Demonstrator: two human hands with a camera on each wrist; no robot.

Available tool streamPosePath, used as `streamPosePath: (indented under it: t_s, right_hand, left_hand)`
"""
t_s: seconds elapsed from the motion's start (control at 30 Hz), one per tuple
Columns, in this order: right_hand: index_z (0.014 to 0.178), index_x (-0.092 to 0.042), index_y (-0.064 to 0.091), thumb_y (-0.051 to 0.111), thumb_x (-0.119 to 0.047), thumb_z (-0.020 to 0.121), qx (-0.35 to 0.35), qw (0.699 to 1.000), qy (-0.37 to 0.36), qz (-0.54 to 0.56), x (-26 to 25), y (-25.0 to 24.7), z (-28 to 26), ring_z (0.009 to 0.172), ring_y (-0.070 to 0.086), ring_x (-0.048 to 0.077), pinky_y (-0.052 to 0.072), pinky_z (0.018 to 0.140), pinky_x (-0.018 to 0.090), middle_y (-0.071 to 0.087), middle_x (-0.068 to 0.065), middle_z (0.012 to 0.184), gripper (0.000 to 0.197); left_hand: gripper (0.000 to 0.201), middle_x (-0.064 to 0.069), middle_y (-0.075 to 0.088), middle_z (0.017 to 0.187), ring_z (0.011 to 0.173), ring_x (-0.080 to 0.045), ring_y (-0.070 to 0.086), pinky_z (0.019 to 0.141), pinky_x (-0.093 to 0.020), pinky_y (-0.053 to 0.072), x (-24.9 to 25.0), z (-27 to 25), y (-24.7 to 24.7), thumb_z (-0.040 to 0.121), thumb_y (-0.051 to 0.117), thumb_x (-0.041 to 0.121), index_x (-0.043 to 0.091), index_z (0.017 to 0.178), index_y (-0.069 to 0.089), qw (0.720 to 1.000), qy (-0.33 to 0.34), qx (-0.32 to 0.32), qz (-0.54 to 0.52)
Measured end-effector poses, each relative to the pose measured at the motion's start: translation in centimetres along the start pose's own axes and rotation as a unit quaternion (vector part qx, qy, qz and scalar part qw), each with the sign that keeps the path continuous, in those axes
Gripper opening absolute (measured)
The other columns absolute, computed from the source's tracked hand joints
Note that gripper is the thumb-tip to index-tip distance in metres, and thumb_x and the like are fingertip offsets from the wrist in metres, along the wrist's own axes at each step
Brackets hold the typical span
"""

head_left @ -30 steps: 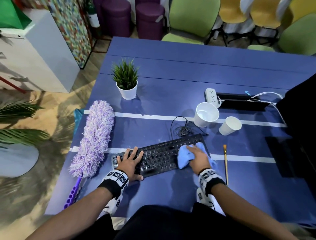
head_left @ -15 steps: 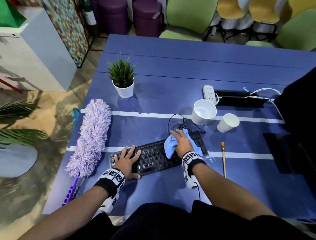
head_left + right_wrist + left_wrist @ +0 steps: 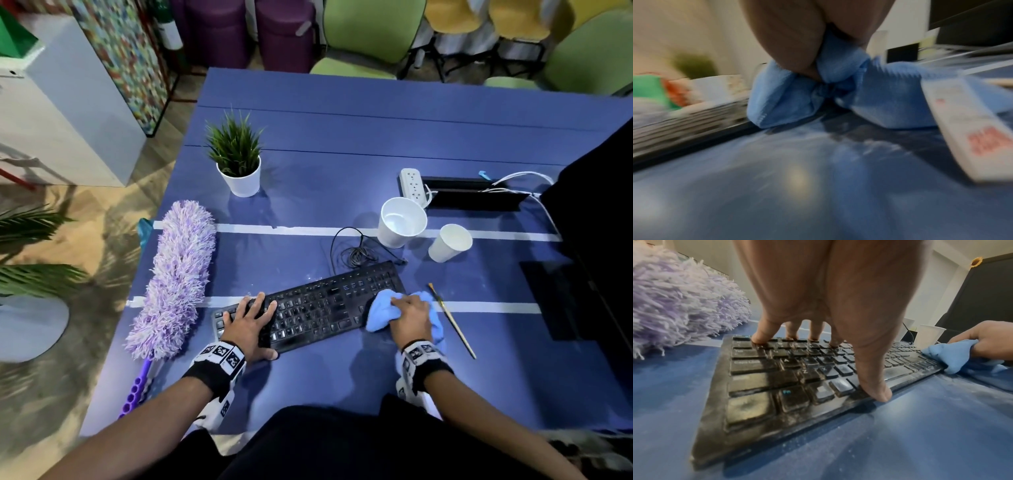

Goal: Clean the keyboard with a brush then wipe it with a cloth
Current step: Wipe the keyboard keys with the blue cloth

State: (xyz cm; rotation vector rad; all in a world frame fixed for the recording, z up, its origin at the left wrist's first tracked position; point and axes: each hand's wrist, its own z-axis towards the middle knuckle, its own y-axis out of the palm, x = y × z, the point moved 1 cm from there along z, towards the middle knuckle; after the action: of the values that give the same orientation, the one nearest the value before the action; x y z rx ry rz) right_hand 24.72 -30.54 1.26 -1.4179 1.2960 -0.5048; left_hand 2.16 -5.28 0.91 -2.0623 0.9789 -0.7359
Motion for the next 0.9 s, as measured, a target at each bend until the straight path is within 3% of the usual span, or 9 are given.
streamPosePath:
  t_s: [0.07, 0.17, 0.3, 0.43, 0.57, 0.67, 0.77, 0.83, 0.9]
  right_hand:
    - [0.086, -0.007, 0.070, 0.043, -0.005, 0.073, -0.057, 0.990, -0.100, -0.086, -1.7, 1.8, -1.2, 0.085, 0.063, 0.037, 0.053, 0.077, 0.045, 0.066, 0.017, 0.089, 0.030]
    - [0.109, -0.015, 0.069, 0.048, -0.003, 0.076, -0.026, 0.974, -0.179, -0.137, -1.1, 0.4, -0.3, 0.107, 0.051, 0.036, 0.043, 0.092, 0.044, 0.060, 0.014, 0.113, 0.041]
    - [0.088, -0.014, 0.069, 0.030, -0.018, 0.073, -0.023, 0.990, -0.112, -0.082, -3.7, 1.4, 0.3, 0.086, 0.055, 0.036, 0.047, 0.075, 0.044, 0.064, 0.017, 0.090, 0.041]
    - [0.097, -0.018, 0.068, 0.057, -0.005, 0.070, -0.091, 0.948, -0.289, -0.096, -9.0, 5.3, -3.6, 0.094, 0.053, 0.036, 0.045, 0.068, 0.042, 0.056, 0.014, 0.097, 0.032]
    - [0.084, -0.013, 0.072, 0.048, -0.011, 0.072, 0.036, 0.969, -0.235, -0.065, -7.9, 2.4, 0.0, 0.078, 0.058, 0.036, 0.050, 0.071, 0.042, 0.058, 0.015, 0.081, 0.027]
    - [0.109, -0.016, 0.070, 0.056, 0.004, 0.070, 0.037, 0.988, -0.148, -0.006, -6.3, 1.0, 1.2, 0.106, 0.050, 0.041, 0.048, 0.086, 0.045, 0.058, 0.019, 0.110, 0.046]
    - [0.143, -0.020, 0.039, 0.053, -0.001, 0.079, -0.044, 0.985, -0.161, -0.047, -6.6, 3.4, 0.2, 0.141, 0.021, 0.035, 0.027, 0.113, 0.042, 0.030, 0.013, 0.152, 0.069]
    - [0.148, -0.013, 0.028, 0.059, -0.002, 0.076, -0.062, 0.968, -0.229, -0.081, -8.1, 6.0, -0.9, 0.145, 0.014, 0.037, 0.020, 0.116, 0.039, 0.024, 0.015, 0.155, 0.078]
    - [0.135, -0.002, 0.043, 0.077, -0.002, 0.053, -0.113, 0.946, -0.288, -0.098, -11.1, 8.5, -1.8, 0.134, 0.034, 0.045, 0.041, 0.103, 0.044, 0.047, 0.022, 0.140, 0.089]
  left_hand:
    - [0.112, 0.008, -0.015, 0.159, 0.146, -0.026, -0.011, 0.113, -0.063, 0.007, 0.0, 0.0, 0.0, 0.066, 0.070, 0.063, 0.040, 0.148, -0.002, 1.000, 0.002, 0.002, 0.000]
    - [0.112, 0.008, -0.016, 0.159, 0.146, -0.026, -0.012, 0.113, -0.062, 0.006, 0.0, 0.0, 0.1, 0.066, 0.069, 0.065, 0.040, 0.148, -0.004, 1.000, 0.001, 0.001, 0.003]
    - [0.112, 0.008, -0.015, 0.159, 0.147, -0.025, -0.011, 0.113, -0.062, 0.007, 0.0, -0.2, 0.0, 0.066, 0.069, 0.065, 0.040, 0.148, -0.003, 1.000, -0.002, 0.001, 0.010]
    - [0.111, 0.008, -0.014, 0.159, 0.147, -0.024, -0.011, 0.115, -0.062, 0.008, 0.0, -0.1, 0.2, 0.066, 0.069, 0.063, 0.039, 0.148, -0.003, 1.000, 0.001, 0.009, 0.013]
    - [0.116, 0.003, -0.012, 0.160, 0.147, -0.021, -0.009, 0.117, -0.054, 0.008, -1.1, -0.6, 0.0, 0.066, 0.074, 0.056, 0.032, 0.150, -0.002, 1.000, 0.024, 0.020, -0.003]
    - [0.127, -0.003, -0.007, 0.160, 0.148, -0.023, 0.000, 0.120, -0.044, 0.011, -4.0, -2.0, 0.3, 0.058, 0.078, 0.056, 0.024, 0.150, -0.003, 0.999, 0.012, 0.045, -0.003]
    - [0.133, -0.001, -0.007, 0.160, 0.147, -0.023, 0.008, 0.118, -0.040, 0.016, -7.0, -3.7, 1.2, 0.056, 0.077, 0.061, 0.019, 0.150, -0.006, 0.998, -0.040, 0.044, 0.011]
    - [0.135, -0.002, -0.009, 0.160, 0.146, -0.024, 0.017, 0.117, -0.036, 0.022, -7.6, -4.1, 1.3, 0.057, 0.080, 0.057, 0.017, 0.150, -0.008, 0.999, -0.035, 0.037, -0.015]
    - [0.136, -0.002, -0.005, 0.160, 0.144, -0.024, 0.021, 0.116, -0.037, 0.023, -7.7, -4.1, 1.2, 0.056, 0.081, 0.056, 0.017, 0.150, -0.010, 0.999, -0.030, 0.040, -0.022]
